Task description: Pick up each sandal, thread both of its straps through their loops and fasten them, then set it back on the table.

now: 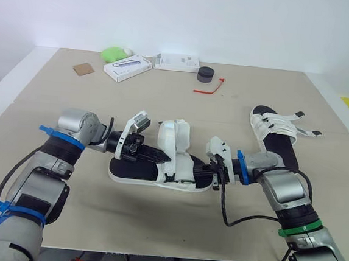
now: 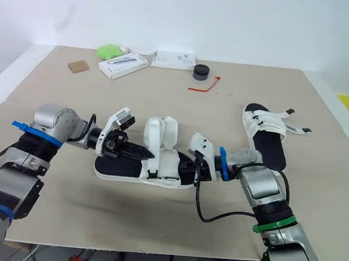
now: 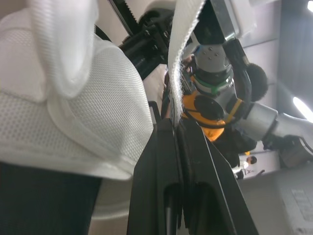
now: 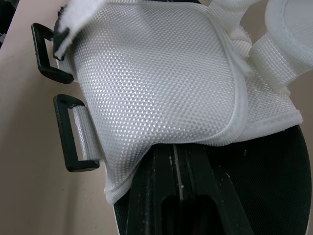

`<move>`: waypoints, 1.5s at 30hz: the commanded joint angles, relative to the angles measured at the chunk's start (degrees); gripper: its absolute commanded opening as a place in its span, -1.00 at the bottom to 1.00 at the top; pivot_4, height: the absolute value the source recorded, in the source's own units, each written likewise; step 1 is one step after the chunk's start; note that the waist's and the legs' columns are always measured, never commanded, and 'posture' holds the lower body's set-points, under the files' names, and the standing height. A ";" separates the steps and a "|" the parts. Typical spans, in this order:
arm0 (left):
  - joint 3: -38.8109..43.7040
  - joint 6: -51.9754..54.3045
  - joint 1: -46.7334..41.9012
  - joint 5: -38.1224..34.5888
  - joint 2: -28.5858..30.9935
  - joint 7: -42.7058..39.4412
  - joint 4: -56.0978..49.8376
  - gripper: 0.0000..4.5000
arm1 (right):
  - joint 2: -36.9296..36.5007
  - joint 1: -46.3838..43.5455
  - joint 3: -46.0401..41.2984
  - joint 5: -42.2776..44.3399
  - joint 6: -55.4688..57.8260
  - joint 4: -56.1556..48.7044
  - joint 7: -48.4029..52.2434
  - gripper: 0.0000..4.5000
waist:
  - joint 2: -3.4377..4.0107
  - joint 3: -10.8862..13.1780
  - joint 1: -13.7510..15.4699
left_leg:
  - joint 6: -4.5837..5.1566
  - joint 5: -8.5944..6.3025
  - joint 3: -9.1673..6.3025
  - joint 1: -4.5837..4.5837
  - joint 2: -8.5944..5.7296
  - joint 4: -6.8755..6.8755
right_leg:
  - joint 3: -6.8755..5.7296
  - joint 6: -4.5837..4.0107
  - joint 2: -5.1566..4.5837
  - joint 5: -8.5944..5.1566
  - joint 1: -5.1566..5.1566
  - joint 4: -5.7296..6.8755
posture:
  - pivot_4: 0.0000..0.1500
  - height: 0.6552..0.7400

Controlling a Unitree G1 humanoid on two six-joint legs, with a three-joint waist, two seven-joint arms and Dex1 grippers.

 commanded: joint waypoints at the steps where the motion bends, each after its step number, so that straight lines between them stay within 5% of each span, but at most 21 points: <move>1: 2.54 1.44 -1.45 -0.25 -1.18 1.88 0.11 -0.98 | 0.44 2.06 3.57 -1.62 1.90 2.70 -0.66 -1.00 | 0.00 0.00 -0.01 | 0.00 0.00 0.00 0.00 0.00 0.00 | 0.00 0.01 0.00 0.00 0.00 0.00 | 1.00 1.00; 18: -1.72 -0.66 5.94 -1.31 3.71 0.42 -16.31 -0.98 | 0.26 2.27 3.09 -1.43 2.06 2.56 -0.88 -1.00 | 0.02 -0.01 -0.05 | 0.00 0.00 0.00 0.04 0.01 0.01 | 0.03 0.00 0.01 0.01 0.02 0.04 | 1.00 1.00; 28: -8.58 -21.83 15.88 6.36 9.88 -3.70 -33.61 -0.98 | 0.56 2.13 3.36 -1.44 1.99 2.63 -0.76 -1.00 | 0.03 -0.01 0.00 | 0.00 0.00 0.02 0.06 0.11 0.00 | 0.05 -0.10 0.09 0.02 0.00 0.04 | 1.00 1.00; 35: -6.39 -24.68 16.16 7.55 9.41 -1.53 -32.78 0.24 | 0.71 1.94 3.57 -1.42 1.87 2.71 -0.69 -1.00 | 0.06 -0.04 0.12 | 0.01 0.00 0.02 0.06 0.15 0.04 | 0.05 -0.31 0.12 -0.09 0.04 0.04 | 1.00 1.00; 40: -2.06 -20.79 14.51 4.43 8.73 0.03 -32.67 0.24 | 0.61 2.11 3.68 -1.32 1.79 2.61 -0.69 -1.00 | 0.05 -0.03 0.14 | 0.07 0.04 0.01 0.06 0.14 0.17 | 0.05 -0.31 0.12 -0.02 0.08 0.04 | 1.00 1.00; 45: 0.33 -22.65 15.61 2.77 16.21 -4.68 -39.07 0.24 | 0.49 2.28 3.66 -1.17 2.05 2.26 -0.76 -1.00 | 0.05 -0.02 -0.01 | 0.08 0.05 0.01 0.05 0.15 0.12 | 0.05 -0.35 0.13 -0.02 0.05 0.04 | 1.00 1.00</move>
